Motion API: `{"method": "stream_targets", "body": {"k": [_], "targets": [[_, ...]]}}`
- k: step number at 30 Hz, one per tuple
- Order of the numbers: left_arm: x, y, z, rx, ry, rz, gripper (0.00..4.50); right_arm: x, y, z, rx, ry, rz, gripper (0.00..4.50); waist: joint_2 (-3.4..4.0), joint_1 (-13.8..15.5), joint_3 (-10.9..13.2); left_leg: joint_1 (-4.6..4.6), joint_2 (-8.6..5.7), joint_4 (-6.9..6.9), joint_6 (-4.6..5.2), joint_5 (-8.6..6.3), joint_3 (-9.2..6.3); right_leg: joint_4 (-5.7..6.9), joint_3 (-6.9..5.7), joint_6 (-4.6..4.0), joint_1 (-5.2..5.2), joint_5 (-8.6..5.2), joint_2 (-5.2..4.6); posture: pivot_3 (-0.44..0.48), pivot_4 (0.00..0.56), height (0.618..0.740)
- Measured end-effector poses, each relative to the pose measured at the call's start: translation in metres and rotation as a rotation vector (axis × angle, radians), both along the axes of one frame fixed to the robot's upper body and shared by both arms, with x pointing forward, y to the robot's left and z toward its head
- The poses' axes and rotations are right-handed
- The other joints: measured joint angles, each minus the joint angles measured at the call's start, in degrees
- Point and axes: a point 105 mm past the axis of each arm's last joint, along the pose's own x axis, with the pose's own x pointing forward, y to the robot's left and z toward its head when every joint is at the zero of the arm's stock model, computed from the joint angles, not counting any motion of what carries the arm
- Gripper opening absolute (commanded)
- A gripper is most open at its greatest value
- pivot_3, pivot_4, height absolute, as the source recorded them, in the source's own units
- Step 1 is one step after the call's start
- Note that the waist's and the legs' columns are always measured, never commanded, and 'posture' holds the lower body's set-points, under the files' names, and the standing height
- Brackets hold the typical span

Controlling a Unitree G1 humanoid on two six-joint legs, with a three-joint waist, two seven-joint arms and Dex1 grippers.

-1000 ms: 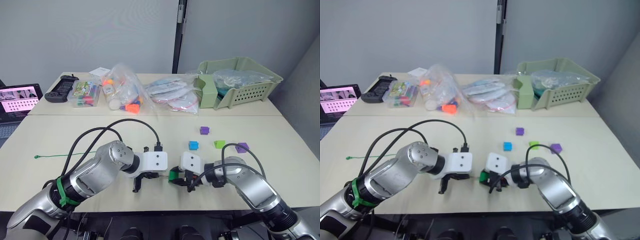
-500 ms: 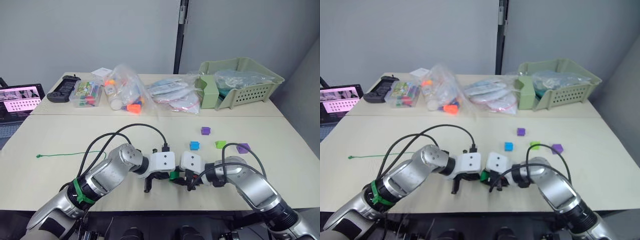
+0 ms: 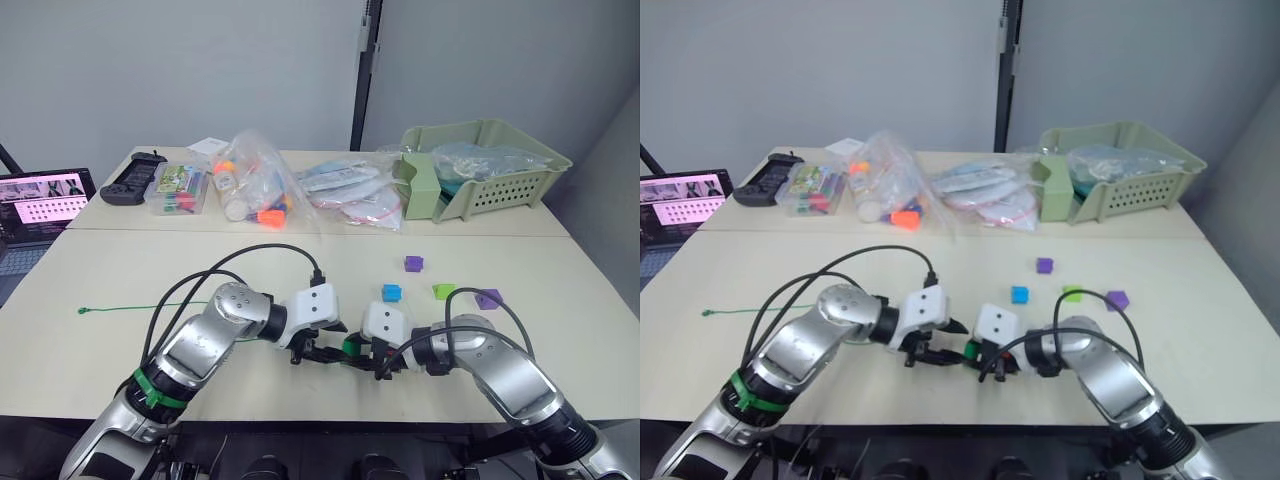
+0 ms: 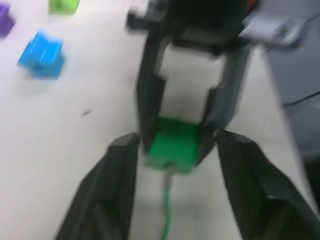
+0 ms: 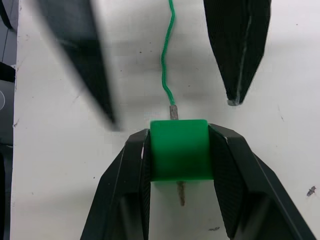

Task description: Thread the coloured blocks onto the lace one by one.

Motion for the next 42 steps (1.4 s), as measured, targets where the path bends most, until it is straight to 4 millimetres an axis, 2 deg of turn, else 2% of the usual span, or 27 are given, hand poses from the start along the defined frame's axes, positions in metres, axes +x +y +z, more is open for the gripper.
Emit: {"method": "stream_targets", "body": {"k": [3, 7, 13, 17, 22, 32, 39, 42], "targets": [[-0.004, 0.022, -0.011, 0.039, 0.047, 0.014, 2.95, 0.000, 0.000, 0.000, 0.000, 0.000, -0.003, 1.15, 0.00, -0.2, 0.0, 0.02, -0.01, -0.05, 0.00, 0.00, -0.01, 0.00, 0.00, -0.02, -0.02, -0.02, 0.00, 0.000, 0.150, 0.740], [0.006, 0.036, -0.028, 0.047, 0.016, 0.042, 2.95, 0.000, -0.002, 0.000, -0.006, -0.004, -0.006, 1.15, -0.01, 0.2, 0.0, 0.06, -0.02, -0.04, 0.00, 0.00, 0.02, -0.05, -0.01, -0.02, 0.04, -0.02, -0.02, 0.000, 0.150, 0.740], [0.020, 0.029, -0.046, 0.011, -0.024, 0.060, 2.95, -0.002, -0.004, 0.001, -0.013, -0.008, -0.003, 1.15, -0.03, 0.7, 0.0, -0.14, -0.03, -0.04, 0.00, 0.00, 0.03, -0.05, -0.01, -0.04, -0.13, -0.01, -0.02, 0.000, 0.150, 0.740], [0.023, 0.029, -0.048, 0.011, -0.047, 0.052, 1.79, -0.004, -0.005, 0.002, -0.009, -0.011, -0.008, 1.15, -0.02, 0.7, 0.0, -0.43, -0.04, -0.04, 0.00, 0.00, 0.01, 0.03, -0.01, -0.05, -0.48, -0.01, -0.02, 0.000, 0.150, 0.740], [0.023, 0.028, -0.048, 0.003, -0.062, 0.032, 0.09, -0.004, -0.006, 0.002, -0.009, -0.013, -0.015, 1.15, -0.02, 0.8, 0.0, -0.60, -0.06, -0.02, 0.00, 0.00, 0.01, 0.04, -0.01, -0.06, -0.62, 0.00, -0.04, 0.000, 0.150, 0.740], [0.018, 0.010, -0.042, -0.053, -0.070, -0.008, 0.04, -0.005, -0.006, 0.002, -0.010, -0.016, -0.026, 1.15, -0.02, 0.8, 0.0, -0.63, -0.06, 0.01, 0.00, 0.00, 0.01, 0.04, -0.02, -0.05, -0.63, 0.00, -0.03, 0.000, 0.150, 0.740], [0.015, 0.006, -0.036, -0.040, -0.100, -0.044, 0.04, -0.007, -0.007, 0.003, -0.016, -0.020, -0.033, 1.15, -0.02, 0.9, 0.0, -0.66, -0.09, 0.01, 0.00, 0.00, 0.00, 0.02, -0.02, -0.05, -0.63, 0.00, -0.05, 0.000, 0.150, 0.740], [0.014, -0.001, -0.040, -0.024, -0.109, -0.052, 0.04, -0.007, -0.008, 0.003, -0.016, -0.022, -0.035, 1.15, -0.02, 1.0, 0.0, -0.65, -0.11, 0.02, 0.00, 0.00, 0.01, 0.02, -0.02, -0.05, -0.62, 0.00, -0.06, 0.000, 0.150, 0.740]]}}
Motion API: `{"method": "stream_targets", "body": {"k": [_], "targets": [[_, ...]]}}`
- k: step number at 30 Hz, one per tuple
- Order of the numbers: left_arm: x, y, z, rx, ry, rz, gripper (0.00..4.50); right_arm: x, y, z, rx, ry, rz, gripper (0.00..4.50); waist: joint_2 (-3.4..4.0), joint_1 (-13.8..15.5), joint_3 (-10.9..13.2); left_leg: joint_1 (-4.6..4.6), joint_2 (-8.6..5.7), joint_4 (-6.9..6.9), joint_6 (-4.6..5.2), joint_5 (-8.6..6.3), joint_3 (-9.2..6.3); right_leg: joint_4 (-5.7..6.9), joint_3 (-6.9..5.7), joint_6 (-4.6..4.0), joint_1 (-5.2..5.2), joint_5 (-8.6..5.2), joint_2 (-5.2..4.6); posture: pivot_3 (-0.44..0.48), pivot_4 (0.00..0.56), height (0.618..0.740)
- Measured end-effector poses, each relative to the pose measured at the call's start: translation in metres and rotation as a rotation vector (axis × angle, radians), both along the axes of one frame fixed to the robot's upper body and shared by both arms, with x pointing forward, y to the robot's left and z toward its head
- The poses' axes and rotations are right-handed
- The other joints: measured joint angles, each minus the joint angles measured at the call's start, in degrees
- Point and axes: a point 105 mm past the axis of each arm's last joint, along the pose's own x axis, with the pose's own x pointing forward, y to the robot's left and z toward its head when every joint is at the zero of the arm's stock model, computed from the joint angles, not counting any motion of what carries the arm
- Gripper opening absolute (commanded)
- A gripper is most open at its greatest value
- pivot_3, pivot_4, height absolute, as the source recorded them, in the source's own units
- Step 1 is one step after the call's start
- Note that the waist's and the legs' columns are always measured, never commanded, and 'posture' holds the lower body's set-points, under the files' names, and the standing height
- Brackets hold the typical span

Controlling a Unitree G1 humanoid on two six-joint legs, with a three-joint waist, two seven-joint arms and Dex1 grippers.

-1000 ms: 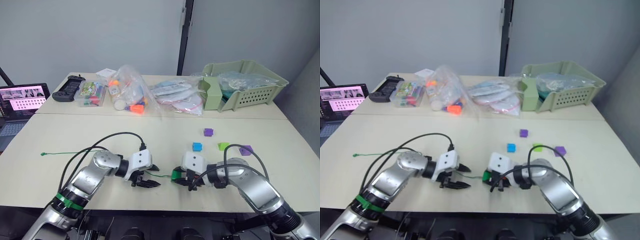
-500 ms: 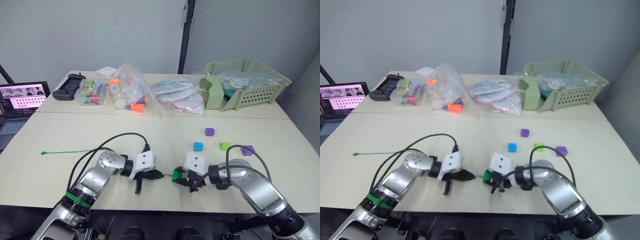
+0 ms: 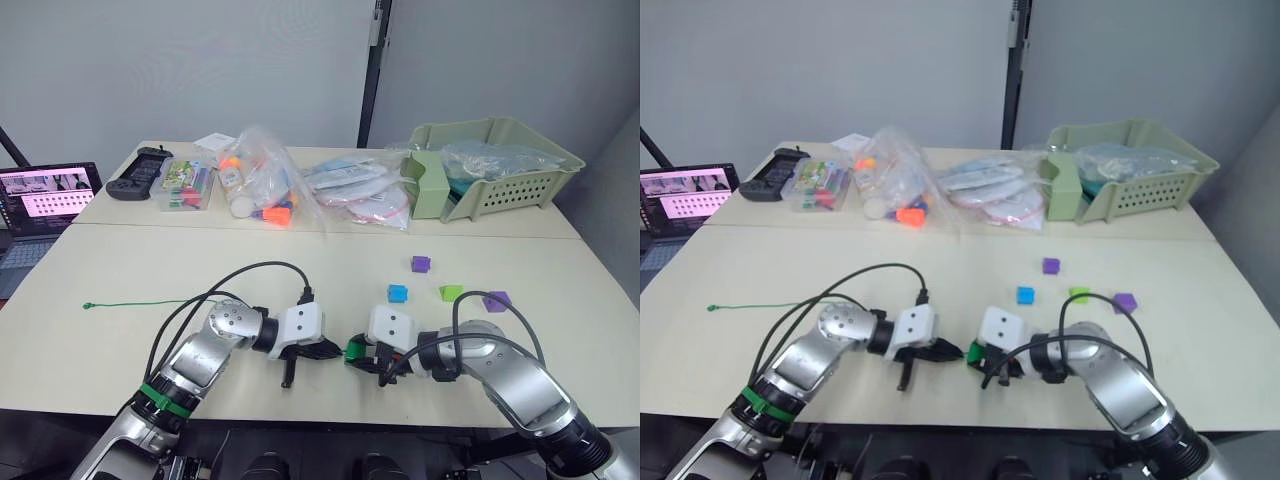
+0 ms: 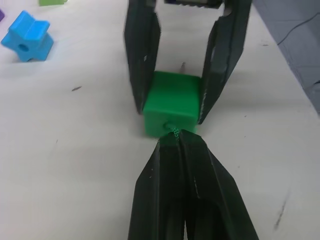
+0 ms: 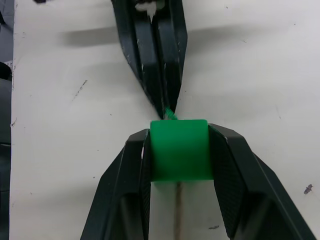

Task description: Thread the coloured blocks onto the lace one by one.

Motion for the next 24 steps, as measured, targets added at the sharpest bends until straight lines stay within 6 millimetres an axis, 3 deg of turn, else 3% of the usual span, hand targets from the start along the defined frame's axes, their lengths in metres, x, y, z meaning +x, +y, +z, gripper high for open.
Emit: {"method": "stream_targets", "body": {"k": [6, 9, 11, 18, 20, 24], "targets": [[0.010, -0.003, -0.006, 0.031, -0.015, 0.049, 0.04, 0.000, 0.000, 0.000, 0.000, 0.000, 0.000, 1.15, 0.00, 0.0, 0.0, -0.01, -0.01, 0.01, 0.00, 0.00, 0.00, 0.00, 0.00, 0.01, -0.01, 0.00, 0.00, 0.000, 0.150, 0.740], [0.011, -0.003, -0.006, 0.032, -0.014, 0.058, 0.84, 0.000, 0.000, 0.000, 0.000, 0.000, -0.001, 1.15, 0.00, 0.0, 0.0, -0.01, 0.00, 0.01, 0.00, 0.00, -0.01, 0.01, 0.00, 0.00, -0.01, 0.00, 0.00, 0.000, 0.150, 0.740], [0.011, -0.001, -0.005, 0.033, -0.013, 0.060, 1.50, 0.000, 0.001, 0.000, 0.002, -0.003, -0.005, 2.20, 0.00, -0.1, 0.0, -0.01, 0.01, 0.01, 0.00, 0.00, -0.01, 0.01, 0.00, 0.00, -0.01, 0.00, 0.01, 0.000, 0.150, 0.740], [0.010, 0.008, 0.011, 0.044, -0.014, 0.043, 3.84, 0.006, -0.006, 0.001, 0.013, 0.006, -0.057, 4.50, 0.00, -0.2, 0.0, -0.08, 0.01, 0.00, 0.00, 0.00, -0.02, 0.02, 0.00, 0.00, -0.08, 0.00, 0.01, 0.000, 0.150, 0.740], [0.009, 0.006, 0.013, 0.053, -0.020, 0.023, 4.48, 0.005, -0.006, 0.006, 0.026, 0.006, -0.059, 4.50, 0.00, -0.2, 0.0, -0.08, 0.01, 0.00, 0.00, 0.00, -0.02, 0.02, -0.01, 0.00, -0.08, 0.00, 0.02, 0.000, 0.150, 0.740], [0.004, -0.006, 0.011, 0.053, -0.015, -0.024, 4.48, 0.001, -0.023, 0.015, 0.018, -0.001, -0.088, 4.50, 0.01, 0.1, 0.0, -0.12, -0.01, 0.01, 0.00, 0.00, -0.02, -0.01, -0.01, 0.01, -0.07, 0.00, 0.00, 0.000, 0.150, 0.740]]}}
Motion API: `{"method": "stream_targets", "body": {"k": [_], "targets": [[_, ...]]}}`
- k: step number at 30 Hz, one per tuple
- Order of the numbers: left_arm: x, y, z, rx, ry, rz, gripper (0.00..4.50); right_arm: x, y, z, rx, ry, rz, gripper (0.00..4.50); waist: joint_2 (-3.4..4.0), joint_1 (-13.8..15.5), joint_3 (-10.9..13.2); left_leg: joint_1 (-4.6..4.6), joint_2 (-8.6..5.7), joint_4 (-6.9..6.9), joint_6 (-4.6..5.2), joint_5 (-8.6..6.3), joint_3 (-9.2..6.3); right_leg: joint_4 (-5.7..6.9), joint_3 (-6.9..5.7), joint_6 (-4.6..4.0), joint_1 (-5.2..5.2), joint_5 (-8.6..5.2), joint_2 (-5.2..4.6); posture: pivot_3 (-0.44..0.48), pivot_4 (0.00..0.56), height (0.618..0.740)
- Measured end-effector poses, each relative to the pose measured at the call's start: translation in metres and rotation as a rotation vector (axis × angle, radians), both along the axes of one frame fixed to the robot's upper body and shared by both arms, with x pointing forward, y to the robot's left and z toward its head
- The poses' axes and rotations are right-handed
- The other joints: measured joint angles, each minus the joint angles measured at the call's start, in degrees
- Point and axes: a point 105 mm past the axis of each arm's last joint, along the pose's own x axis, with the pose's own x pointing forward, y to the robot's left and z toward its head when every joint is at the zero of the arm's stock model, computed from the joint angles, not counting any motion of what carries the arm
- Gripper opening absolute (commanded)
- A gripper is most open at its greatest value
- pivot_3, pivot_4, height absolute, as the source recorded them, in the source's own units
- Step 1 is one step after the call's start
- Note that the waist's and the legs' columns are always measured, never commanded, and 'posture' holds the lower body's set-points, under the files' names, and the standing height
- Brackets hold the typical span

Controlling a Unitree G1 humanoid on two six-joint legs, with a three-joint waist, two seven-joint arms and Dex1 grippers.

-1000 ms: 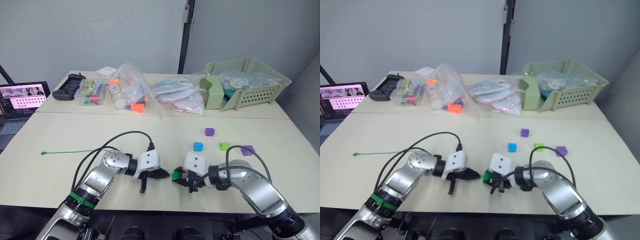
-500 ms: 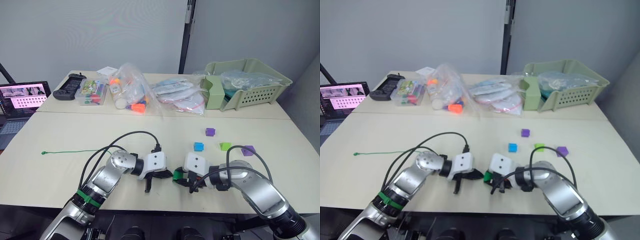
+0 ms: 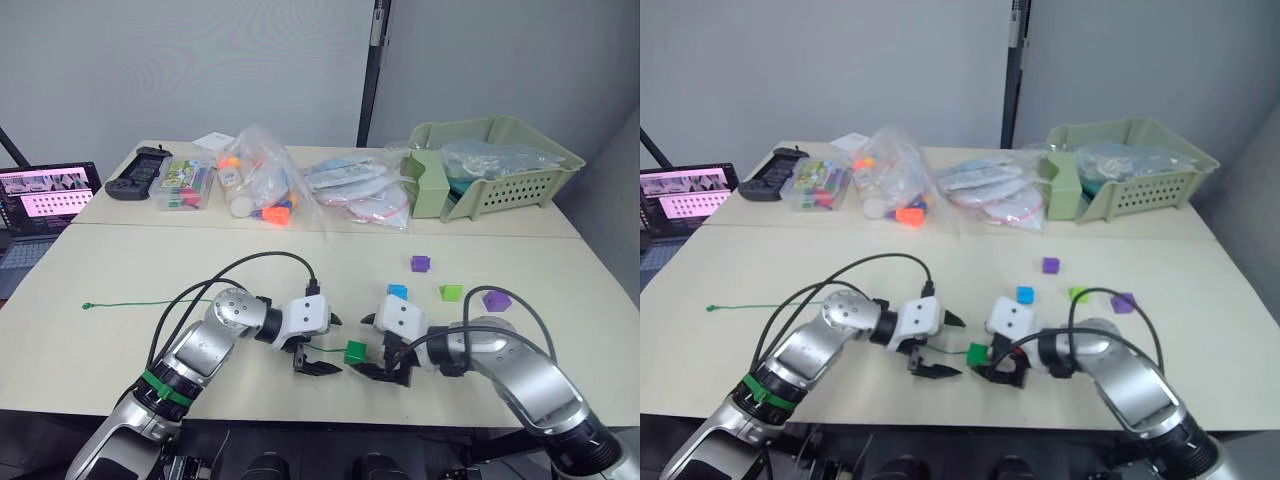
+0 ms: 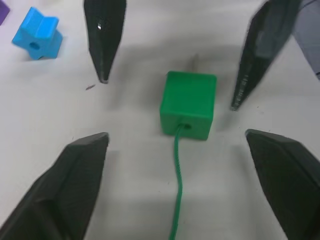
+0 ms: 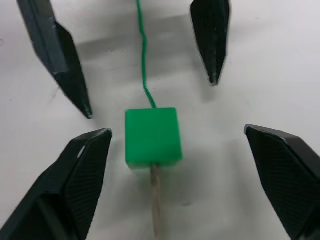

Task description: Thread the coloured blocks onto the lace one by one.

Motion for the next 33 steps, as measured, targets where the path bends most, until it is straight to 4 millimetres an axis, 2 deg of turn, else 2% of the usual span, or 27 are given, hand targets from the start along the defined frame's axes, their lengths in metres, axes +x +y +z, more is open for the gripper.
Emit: {"method": "stream_targets", "body": {"k": [4, 7, 12, 13, 17, 19, 23, 27, 33], "targets": [[-0.003, -0.010, -0.010, 0.008, 0.014, -0.032, 4.48, -0.009, -0.014, -0.001, -0.006, 0.026, -0.021, 4.50, 0.00, -0.2, 0.0, 0.02, 0.02, 0.00, 0.00, 0.00, 0.00, 0.02, 0.01, 0.00, 0.00, 0.00, 0.03, 0.000, 0.150, 0.740], [-0.001, -0.019, -0.017, 0.002, 0.019, -0.043, 4.48, -0.016, -0.020, -0.011, -0.019, 0.068, -0.032, 4.50, -0.01, -0.3, 0.0, 0.03, 0.02, 0.00, 0.00, 0.00, 0.01, 0.02, 0.02, 0.00, -0.01, 0.00, 0.05, 0.000, 0.150, 0.740], [0.003, -0.025, -0.016, 0.000, 0.003, -0.052, 2.93, -0.017, -0.018, -0.013, -0.003, 0.061, -0.038, 4.50, -0.01, -0.4, 0.0, 0.04, 0.03, 0.00, 0.00, 0.00, 0.01, 0.03, 0.03, 0.00, -0.01, 0.00, 0.06, 0.000, 0.150, 0.740], [0.004, -0.023, -0.016, 0.005, 0.003, -0.054, 2.74, -0.016, -0.018, -0.012, -0.002, 0.058, -0.038, 4.50, -0.01, -0.4, 0.0, 0.04, 0.03, 0.00, 0.00, 0.00, 0.01, 0.03, 0.03, 0.00, -0.01, 0.00, 0.06, 0.000, 0.150, 0.740], [0.004, -0.020, -0.018, 0.015, 0.002, -0.062, 1.26, -0.017, -0.017, -0.014, 0.000, 0.055, -0.035, 4.50, -0.01, -0.3, 0.0, 0.03, 0.02, 0.00, 0.00, 0.00, 0.01, 0.03, 0.03, 0.00, 0.00, 0.00, 0.05, 0.000, 0.150, 0.740], [0.004, -0.019, -0.019, 0.018, 0.000, -0.069, 1.20, -0.016, -0.015, -0.015, 0.009, 0.048, -0.027, 4.50, -0.01, -0.3, 0.0, 0.03, 0.02, 0.01, 0.00, 0.00, 0.01, 0.03, 0.03, 0.00, 0.00, 0.00, 0.05, 0.000, 0.150, 0.740], [0.003, -0.019, -0.019, 0.018, 0.001, -0.074, 1.20, -0.015, -0.013, -0.026, 0.008, 0.075, -0.020, 3.33, -0.01, -0.3, 0.0, 0.03, 0.02, 0.01, 0.00, 0.00, 0.02, 0.03, 0.03, 0.00, 0.00, 0.00, 0.05, 0.000, 0.150, 0.740], [0.003, -0.018, -0.019, 0.019, 0.005, -0.079, 1.20, -0.011, -0.018, -0.032, -0.006, 0.074, -0.023, 1.86, -0.01, -0.3, 0.0, 0.03, 0.02, 0.01, 0.00, 0.00, 0.02, 0.03, 0.03, 0.00, 0.00, 0.00, 0.05, 0.000, 0.150, 0.740], [0.002, -0.018, -0.019, 0.021, 0.010, -0.086, 1.20, -0.011, -0.019, -0.033, -0.001, 0.069, 0.000, 0.00, -0.01, -0.3, 0.0, 0.04, 0.02, 0.01, 0.00, 0.00, 0.02, 0.03, 0.03, 0.00, 0.01, 0.00, 0.05, 0.000, 0.150, 0.740]]}}
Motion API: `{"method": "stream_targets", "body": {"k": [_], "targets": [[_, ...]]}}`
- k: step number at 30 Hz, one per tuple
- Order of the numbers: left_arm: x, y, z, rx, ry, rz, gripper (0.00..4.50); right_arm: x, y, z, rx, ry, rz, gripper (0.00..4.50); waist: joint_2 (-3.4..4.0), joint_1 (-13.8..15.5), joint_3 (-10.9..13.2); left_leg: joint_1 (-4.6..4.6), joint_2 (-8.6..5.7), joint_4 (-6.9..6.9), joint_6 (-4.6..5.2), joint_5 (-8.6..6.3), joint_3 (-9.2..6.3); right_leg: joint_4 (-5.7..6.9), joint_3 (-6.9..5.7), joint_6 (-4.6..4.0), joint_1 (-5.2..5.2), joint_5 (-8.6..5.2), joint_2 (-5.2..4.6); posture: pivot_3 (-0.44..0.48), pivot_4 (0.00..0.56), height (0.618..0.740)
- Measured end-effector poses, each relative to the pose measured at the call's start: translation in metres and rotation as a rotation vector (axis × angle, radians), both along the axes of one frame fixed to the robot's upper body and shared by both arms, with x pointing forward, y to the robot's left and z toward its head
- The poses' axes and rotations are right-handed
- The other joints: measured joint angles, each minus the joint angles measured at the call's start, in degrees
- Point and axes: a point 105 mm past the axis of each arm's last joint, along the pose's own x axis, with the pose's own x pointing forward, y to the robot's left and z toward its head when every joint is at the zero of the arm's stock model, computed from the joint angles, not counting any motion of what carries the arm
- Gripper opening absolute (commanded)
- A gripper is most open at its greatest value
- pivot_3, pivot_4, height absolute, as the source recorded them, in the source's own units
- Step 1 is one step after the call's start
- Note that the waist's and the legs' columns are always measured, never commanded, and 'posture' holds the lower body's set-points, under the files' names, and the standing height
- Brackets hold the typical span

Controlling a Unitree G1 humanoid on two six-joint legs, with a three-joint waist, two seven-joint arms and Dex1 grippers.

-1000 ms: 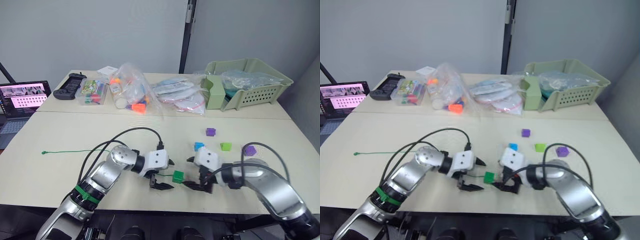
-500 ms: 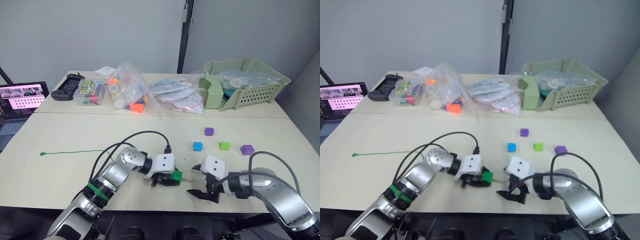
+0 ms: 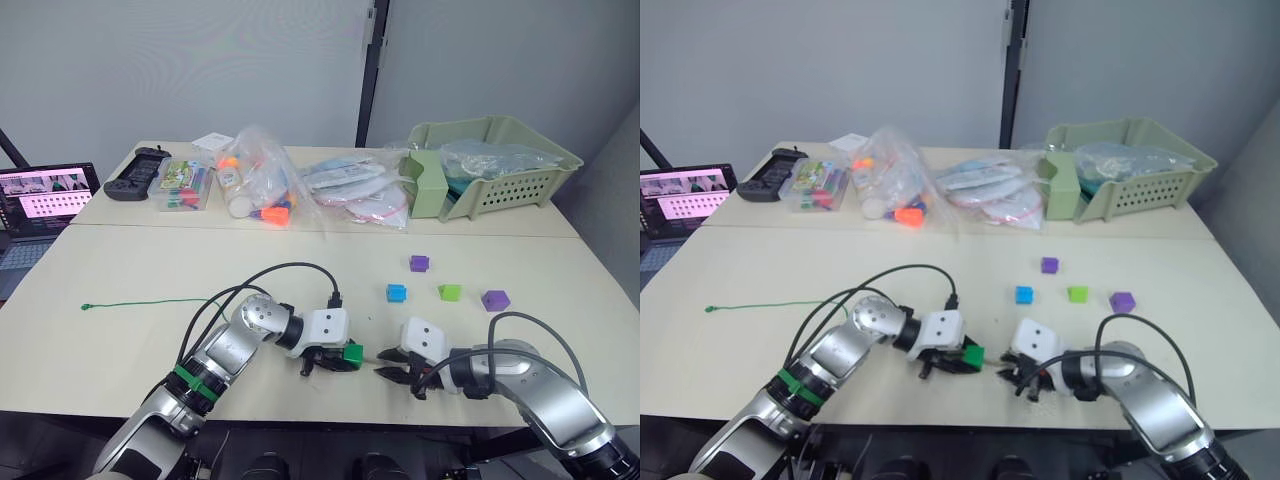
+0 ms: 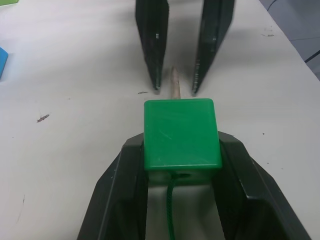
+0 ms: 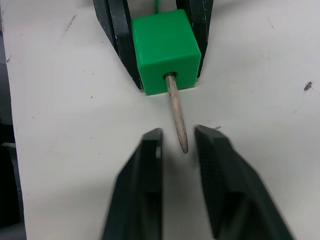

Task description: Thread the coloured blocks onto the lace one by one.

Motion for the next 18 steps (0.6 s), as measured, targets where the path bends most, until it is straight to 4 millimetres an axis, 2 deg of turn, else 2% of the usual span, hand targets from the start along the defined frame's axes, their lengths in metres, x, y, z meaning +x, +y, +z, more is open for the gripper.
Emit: {"method": "stream_targets", "body": {"k": [8, 12, 16, 18], "targets": [[0.001, 0.001, 0.000, 0.004, 0.000, -0.001, 1.20, 0.000, 0.001, 0.000, -0.001, -0.002, 0.008, 0.00, 0.00, 0.0, 0.0, 0.00, 0.00, 0.00, 0.00, 0.00, 0.00, 0.00, 0.00, 0.00, 0.00, 0.00, 0.00, 0.000, 0.150, 0.740], [0.003, 0.010, 0.002, 0.029, 0.002, -0.004, 1.20, -0.001, 0.001, 0.001, 0.002, -0.006, 0.025, 0.00, 0.00, -0.1, 0.0, 0.01, 0.01, 0.00, 0.00, 0.00, 0.00, 0.00, -0.01, 0.00, -0.01, 0.00, 0.01, 0.000, 0.150, 0.740], [0.011, 0.045, 0.008, 0.077, 0.004, 0.048, 1.20, 0.001, -0.006, 0.001, -0.004, -0.011, 0.032, 0.00, 0.00, -0.5, 0.0, 0.03, 0.09, -0.02, 0.00, 0.00, -0.01, 0.04, -0.01, -0.01, -0.04, 0.00, 0.09, 0.000, 0.150, 0.740], [0.020, 0.081, 0.014, 0.116, 0.007, 0.118, 1.20, 0.003, -0.009, 0.003, -0.001, -0.015, 0.037, 0.00, 0.00, -0.6, 0.0, 0.04, 0.11, -0.03, 0.00, 0.00, -0.01, 0.04, -0.01, -0.01, -0.05, 0.00, 0.10, 0.000, 0.150, 0.740]]}}
